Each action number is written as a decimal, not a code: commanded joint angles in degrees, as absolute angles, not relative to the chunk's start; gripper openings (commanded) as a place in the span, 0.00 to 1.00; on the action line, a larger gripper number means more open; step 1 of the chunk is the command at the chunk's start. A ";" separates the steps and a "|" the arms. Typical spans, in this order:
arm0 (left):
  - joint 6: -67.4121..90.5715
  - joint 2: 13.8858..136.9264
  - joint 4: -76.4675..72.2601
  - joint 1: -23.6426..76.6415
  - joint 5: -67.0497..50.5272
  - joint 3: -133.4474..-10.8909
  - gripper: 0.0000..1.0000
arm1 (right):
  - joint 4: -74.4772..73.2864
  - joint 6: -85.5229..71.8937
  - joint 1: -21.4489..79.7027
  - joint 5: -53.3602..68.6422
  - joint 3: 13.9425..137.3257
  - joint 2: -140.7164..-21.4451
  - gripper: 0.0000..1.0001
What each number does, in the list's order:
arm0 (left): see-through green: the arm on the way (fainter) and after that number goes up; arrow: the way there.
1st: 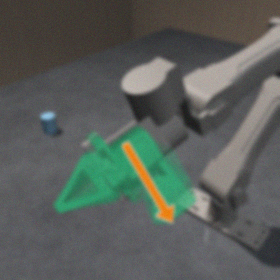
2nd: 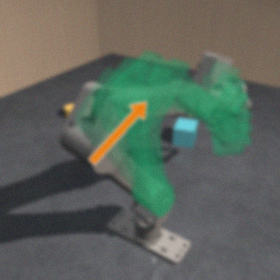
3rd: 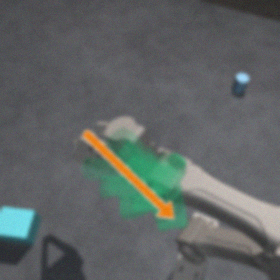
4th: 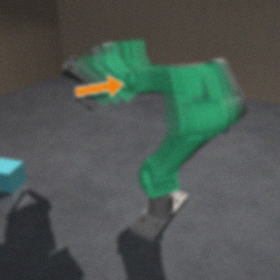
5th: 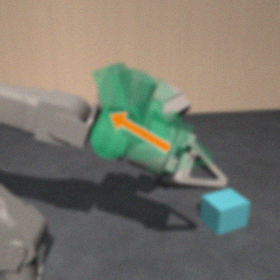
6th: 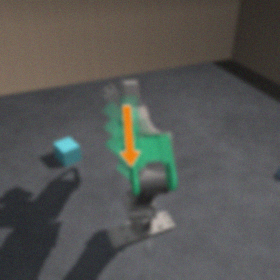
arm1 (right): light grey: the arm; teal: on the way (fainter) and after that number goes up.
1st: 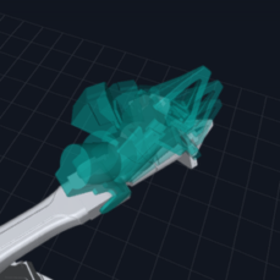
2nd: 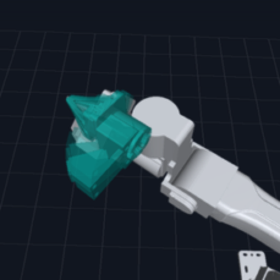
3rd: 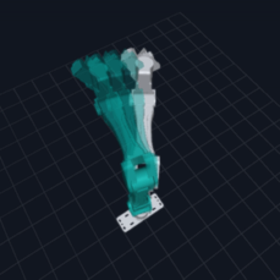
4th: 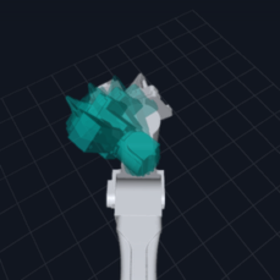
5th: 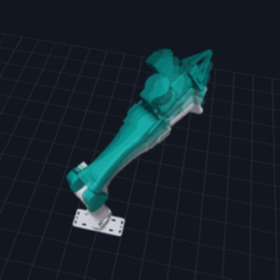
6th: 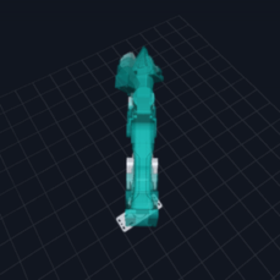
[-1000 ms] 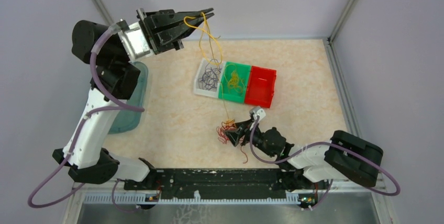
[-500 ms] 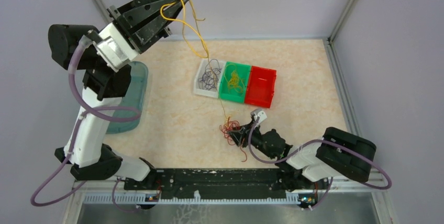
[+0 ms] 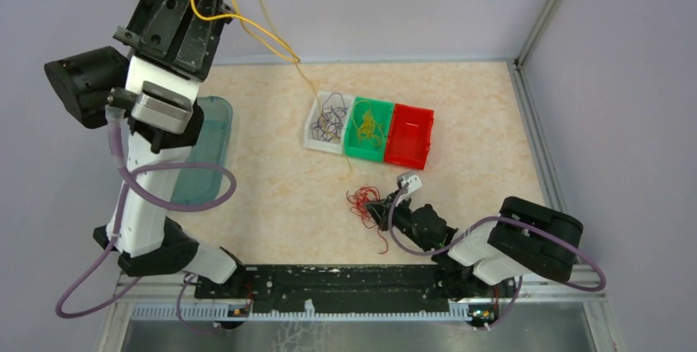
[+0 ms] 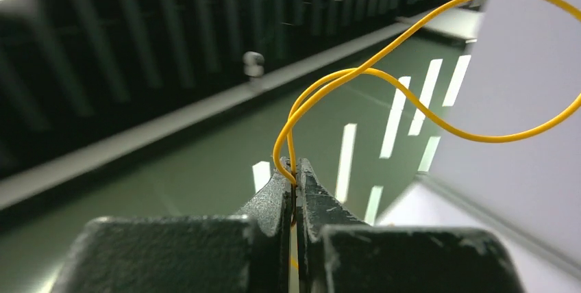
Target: Untangle the cables
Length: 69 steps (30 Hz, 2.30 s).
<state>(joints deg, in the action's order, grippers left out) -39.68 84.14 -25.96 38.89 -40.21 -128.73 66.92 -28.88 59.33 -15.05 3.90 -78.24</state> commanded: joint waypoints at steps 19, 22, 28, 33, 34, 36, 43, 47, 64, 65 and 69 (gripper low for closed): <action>-52.04 77.82 -21.89 40.25 -34.53 -116.39 0.00 | 56.89 -30.03 58.71 -18.18 3.11 -62.82 0.32; -51.42 77.12 -19.54 40.25 -33.33 -112.82 0.00 | 48.53 -28.06 58.72 -18.47 5.40 -54.57 0.37; -48.42 75.62 -18.67 40.25 -33.59 -104.43 0.00 | 36.82 -24.92 58.71 -20.85 7.64 -40.87 0.45; -45.89 75.87 -17.95 41.34 -34.18 -100.82 0.00 | 33.59 -23.59 58.62 -22.91 9.80 -36.03 0.46; -45.57 76.21 -17.79 41.74 -34.01 -100.33 0.00 | 33.52 -23.51 58.62 -23.35 10.05 -35.38 0.45; -44.64 76.77 -17.50 42.28 -33.44 -99.58 0.00 | 33.26 -23.28 58.62 -23.87 10.54 -34.66 0.45; -44.39 78.60 -18.23 43.97 -32.13 -98.02 0.00 | 31.97 -21.45 58.62 -25.25 10.79 -34.19 0.44; -46.37 80.28 -22.64 44.74 -29.57 -97.08 0.00 | 28.22 -22.14 58.62 -28.65 10.42 -34.68 0.47; -59.42 92.52 -38.22 46.41 -20.59 -107.23 0.00 | 15.36 -29.91 58.62 -42.39 8.76 -40.23 0.65; -60.38 93.14 -39.51 46.41 -19.75 -107.47 0.00 | 13.94 -31.02 58.58 -43.12 9.24 -41.30 0.65; -64.66 96.45 -43.61 46.41 -16.20 -110.95 0.00 | 9.86 -33.74 58.57 -44.97 10.49 -45.32 0.65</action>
<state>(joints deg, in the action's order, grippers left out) -58.92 93.45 -36.71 46.04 -20.73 -106.96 14.37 -29.93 59.13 -41.01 7.94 -42.44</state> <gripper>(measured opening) 0.017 0.647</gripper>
